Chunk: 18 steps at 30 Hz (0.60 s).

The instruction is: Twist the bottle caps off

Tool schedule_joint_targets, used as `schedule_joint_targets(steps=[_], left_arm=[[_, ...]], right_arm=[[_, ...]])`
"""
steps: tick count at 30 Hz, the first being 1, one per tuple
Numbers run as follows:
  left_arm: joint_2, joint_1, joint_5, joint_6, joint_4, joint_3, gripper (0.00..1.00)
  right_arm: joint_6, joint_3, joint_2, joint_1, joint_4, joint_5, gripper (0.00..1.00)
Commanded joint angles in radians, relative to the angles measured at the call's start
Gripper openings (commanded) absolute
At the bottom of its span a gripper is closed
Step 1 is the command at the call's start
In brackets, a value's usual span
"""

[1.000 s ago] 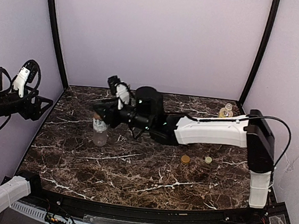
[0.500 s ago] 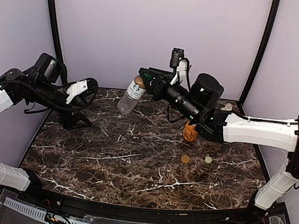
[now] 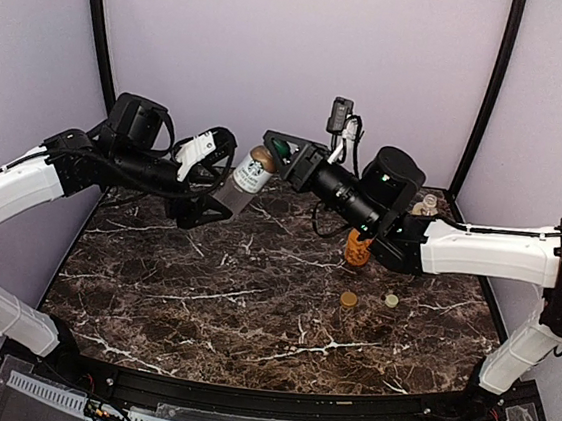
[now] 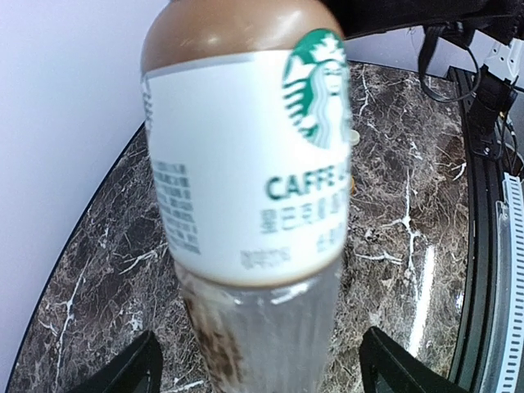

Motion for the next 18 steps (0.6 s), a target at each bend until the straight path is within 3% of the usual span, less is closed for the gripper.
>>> schedule_joint_targets(steps=[1,9,18], left_arm=[[0.001,-0.006,-0.02,-0.103,0.069,0.006,0.83],[-0.011,-0.01,-0.036,-0.11,0.097,-0.02,0.69],[-0.029,-0.015,-0.025,-0.111,0.106,-0.055,0.67]], right_arm=[[0.067,0.005,-0.001,0.012,0.072,-0.032,0.0],[0.088,0.04,0.032,0.026,0.089,-0.086,0.0],[0.099,0.068,0.052,0.028,0.101,-0.093,0.0]])
